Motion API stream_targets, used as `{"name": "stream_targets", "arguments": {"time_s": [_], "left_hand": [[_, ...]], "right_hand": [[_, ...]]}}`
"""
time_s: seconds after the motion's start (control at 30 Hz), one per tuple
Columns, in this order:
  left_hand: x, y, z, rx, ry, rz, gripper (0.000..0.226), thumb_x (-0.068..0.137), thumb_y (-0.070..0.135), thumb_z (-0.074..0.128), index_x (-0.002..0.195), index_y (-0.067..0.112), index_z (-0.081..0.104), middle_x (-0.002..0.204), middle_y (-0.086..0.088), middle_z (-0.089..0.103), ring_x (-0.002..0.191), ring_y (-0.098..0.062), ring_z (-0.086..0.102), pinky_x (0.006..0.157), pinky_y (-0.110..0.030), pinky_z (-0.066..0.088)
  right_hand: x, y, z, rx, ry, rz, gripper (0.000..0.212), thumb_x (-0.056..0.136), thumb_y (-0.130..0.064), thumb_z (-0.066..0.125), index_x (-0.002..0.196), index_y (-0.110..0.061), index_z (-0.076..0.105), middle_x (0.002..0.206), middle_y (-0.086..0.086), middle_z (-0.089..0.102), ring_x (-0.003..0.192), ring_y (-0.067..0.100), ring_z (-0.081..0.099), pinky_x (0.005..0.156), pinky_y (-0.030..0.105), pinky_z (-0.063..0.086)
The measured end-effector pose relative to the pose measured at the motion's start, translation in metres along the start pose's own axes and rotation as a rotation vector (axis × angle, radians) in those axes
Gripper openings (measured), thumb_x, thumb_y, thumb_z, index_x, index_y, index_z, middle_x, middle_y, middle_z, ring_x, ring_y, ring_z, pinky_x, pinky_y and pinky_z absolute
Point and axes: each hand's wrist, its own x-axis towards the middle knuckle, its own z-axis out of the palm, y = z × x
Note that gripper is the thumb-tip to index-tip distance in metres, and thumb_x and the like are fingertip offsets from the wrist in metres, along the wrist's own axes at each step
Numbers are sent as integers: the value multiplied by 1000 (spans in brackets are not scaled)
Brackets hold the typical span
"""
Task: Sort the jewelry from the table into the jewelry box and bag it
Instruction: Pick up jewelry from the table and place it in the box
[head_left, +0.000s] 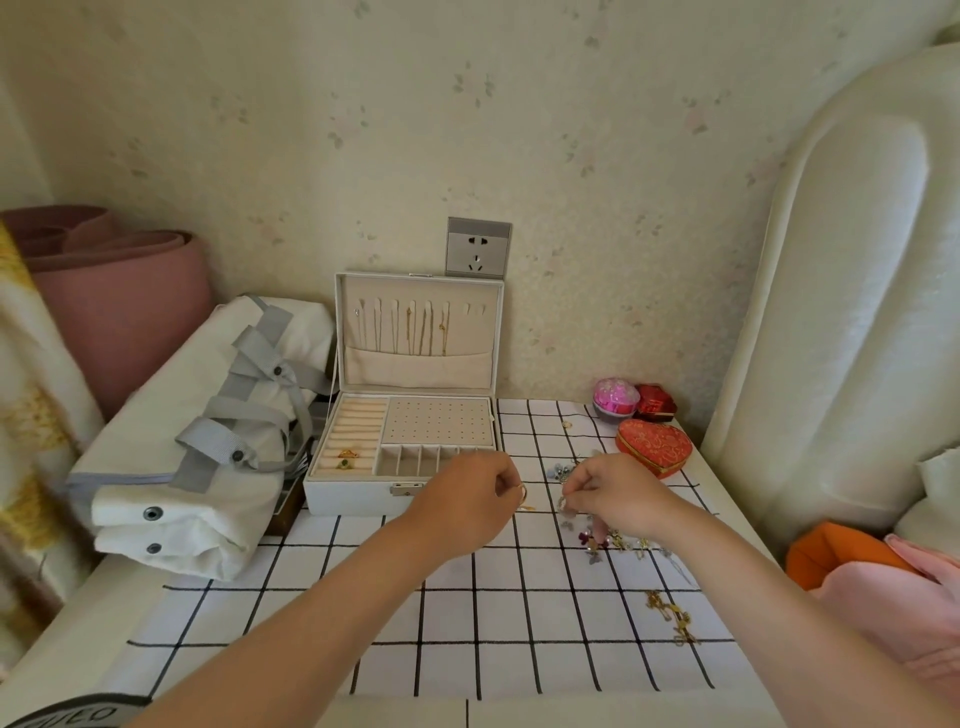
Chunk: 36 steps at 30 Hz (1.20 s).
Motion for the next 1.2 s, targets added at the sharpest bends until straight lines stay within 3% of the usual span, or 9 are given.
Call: {"name": "stream_targets", "arguments": {"time_s": [0.17,0.27,0.47,0.63,0.77,1.0,1.1,1.2], "left_hand": [[-5,-6,-11,-15,-47,12,9,94,29,58,89,24,65,87,12,64,79,-6,58,76,-27,51],[-4,-8,-27,-59,1,8,8,93,27,60,88,27,66,85,11,64,80,-7,58,74,-25,49],[-8,-28,-70,-125,159,5,8,92,25,62,86,28,66,86,13,64,76,-6,61,69,-23,52],[-21,-61,-112,-86,314,-67,12,91,26,67,79,28,65,91,14,61,76,-3,58,65,-16,41],[-28,-84,-134,-147,361,-134,10,92,23,65,83,26,69,83,17,65,78,3,58,63,-10,39],[-19,-100,-136,-199,348,-203,7,89,27,70,81,28,70,85,15,68,85,-2,62,80,-28,54],[-16,-106,-136,-270,345,-206,6,88,26,71,82,27,72,81,12,71,84,-3,64,82,-33,57],[-14,-104,-139,-415,400,-211,4,87,22,72,84,24,74,79,6,73,80,-9,68,76,-31,59]], "right_hand": [[-7,-14,9,91,35,-24,10,88,-13,73,95,-19,74,93,-3,75,56,21,70,59,33,53],[-8,-37,17,154,55,-70,8,90,-13,70,92,-19,75,90,-1,77,61,18,70,54,27,49],[16,-99,42,35,126,-198,11,91,-16,70,86,-26,73,82,-1,72,50,5,61,56,18,48],[50,-133,68,-57,164,-154,14,87,-21,72,76,-30,74,83,-12,71,70,7,63,75,35,60],[72,-148,86,-81,187,-141,12,89,-20,68,79,-26,74,91,-12,70,91,9,65,85,35,58],[103,-153,105,-188,228,-143,12,84,-26,67,74,-29,73,81,-16,70,81,6,66,76,35,59],[108,-150,108,-236,223,-158,6,87,-29,69,90,-31,73,91,-16,69,84,6,63,76,29,54],[105,-156,108,-210,257,-240,20,94,-30,63,113,-35,69,101,-15,65,89,6,61,77,22,47]]}}
